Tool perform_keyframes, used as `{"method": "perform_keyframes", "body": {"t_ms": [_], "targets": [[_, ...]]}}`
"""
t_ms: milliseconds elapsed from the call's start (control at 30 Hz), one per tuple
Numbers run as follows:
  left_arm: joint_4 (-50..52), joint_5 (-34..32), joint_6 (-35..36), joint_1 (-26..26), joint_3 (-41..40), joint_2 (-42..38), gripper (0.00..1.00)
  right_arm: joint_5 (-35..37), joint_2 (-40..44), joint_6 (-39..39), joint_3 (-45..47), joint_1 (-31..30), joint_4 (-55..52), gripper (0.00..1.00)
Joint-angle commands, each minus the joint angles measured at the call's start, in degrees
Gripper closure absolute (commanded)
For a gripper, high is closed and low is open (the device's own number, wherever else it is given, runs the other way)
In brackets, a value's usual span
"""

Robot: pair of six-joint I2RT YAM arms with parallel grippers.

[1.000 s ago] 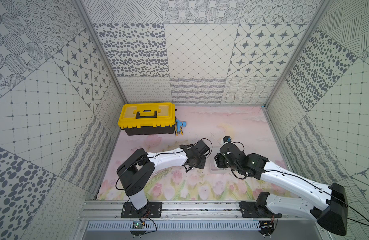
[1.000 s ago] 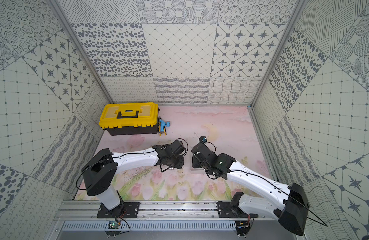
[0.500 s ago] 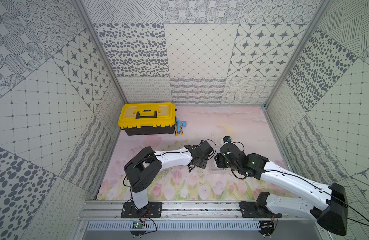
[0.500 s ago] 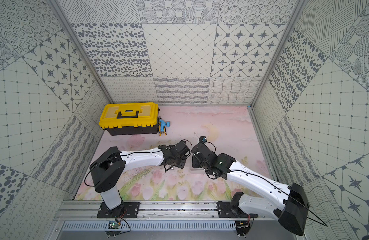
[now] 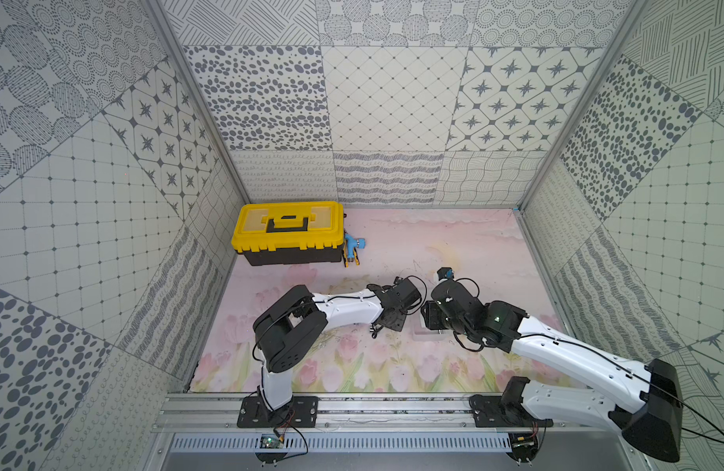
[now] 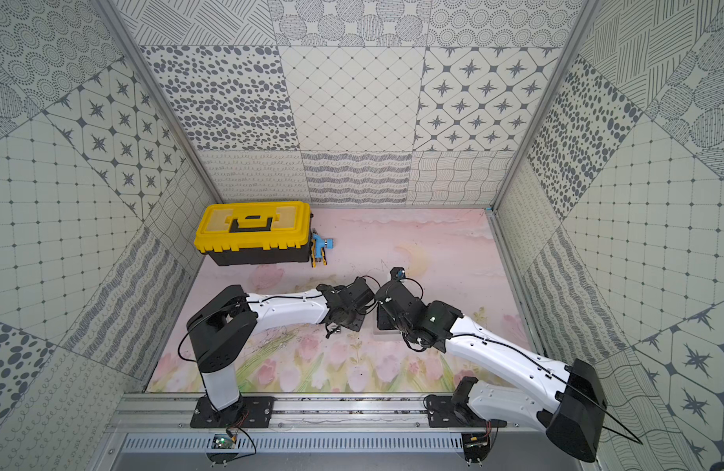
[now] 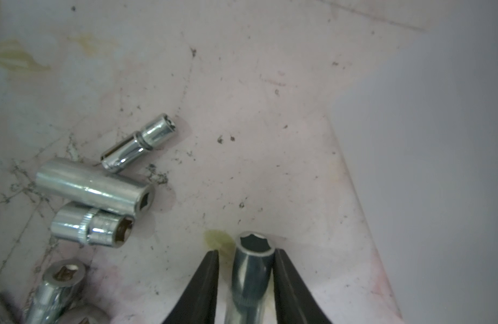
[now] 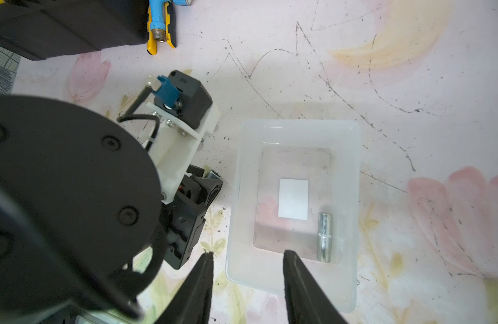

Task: Put the socket on the desktop into the storage box
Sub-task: Pick up the socket head at the center of the board.

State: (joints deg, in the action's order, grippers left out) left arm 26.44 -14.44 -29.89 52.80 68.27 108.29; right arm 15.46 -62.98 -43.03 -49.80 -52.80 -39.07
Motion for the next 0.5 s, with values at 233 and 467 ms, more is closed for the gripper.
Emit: {"method": "perform_keyframes", "body": {"t_ms": [233,467], "targets": [[4.5,-3.5,-1.7,-0.5,2.2,3.2,0.67,-0.3,-0.4,0.6,-1.1,-0.1,0.7,0.55],[5.4,-3.5,-2.2,-0.5,2.3,3.4,0.74,-0.4,-0.5,0.5,-1.2,-0.2,0.8,0.55]]}}
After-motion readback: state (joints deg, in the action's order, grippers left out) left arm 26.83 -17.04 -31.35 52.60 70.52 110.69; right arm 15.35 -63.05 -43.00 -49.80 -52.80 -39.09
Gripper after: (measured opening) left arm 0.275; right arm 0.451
